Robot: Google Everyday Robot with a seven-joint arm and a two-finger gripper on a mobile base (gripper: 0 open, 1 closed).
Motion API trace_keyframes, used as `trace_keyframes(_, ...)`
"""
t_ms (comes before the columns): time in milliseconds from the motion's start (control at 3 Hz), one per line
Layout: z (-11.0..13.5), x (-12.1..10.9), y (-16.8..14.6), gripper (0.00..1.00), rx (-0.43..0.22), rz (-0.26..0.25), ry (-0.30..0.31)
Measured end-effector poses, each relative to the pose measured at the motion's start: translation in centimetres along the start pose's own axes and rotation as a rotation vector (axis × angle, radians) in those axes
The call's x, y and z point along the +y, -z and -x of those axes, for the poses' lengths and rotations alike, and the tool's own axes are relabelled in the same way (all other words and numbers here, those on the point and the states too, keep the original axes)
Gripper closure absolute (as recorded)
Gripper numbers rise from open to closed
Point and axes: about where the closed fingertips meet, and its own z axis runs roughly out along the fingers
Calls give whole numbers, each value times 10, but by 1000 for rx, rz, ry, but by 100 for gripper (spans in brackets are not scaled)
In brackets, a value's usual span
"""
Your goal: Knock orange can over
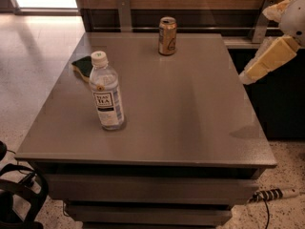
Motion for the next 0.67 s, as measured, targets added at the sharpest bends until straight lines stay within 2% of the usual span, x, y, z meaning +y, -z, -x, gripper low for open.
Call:
trace_keyframes(333, 17, -24, -33, 0, -182, -38, -80)
trace_keyframes(667, 34, -46, -37, 0, -260, -108, -106)
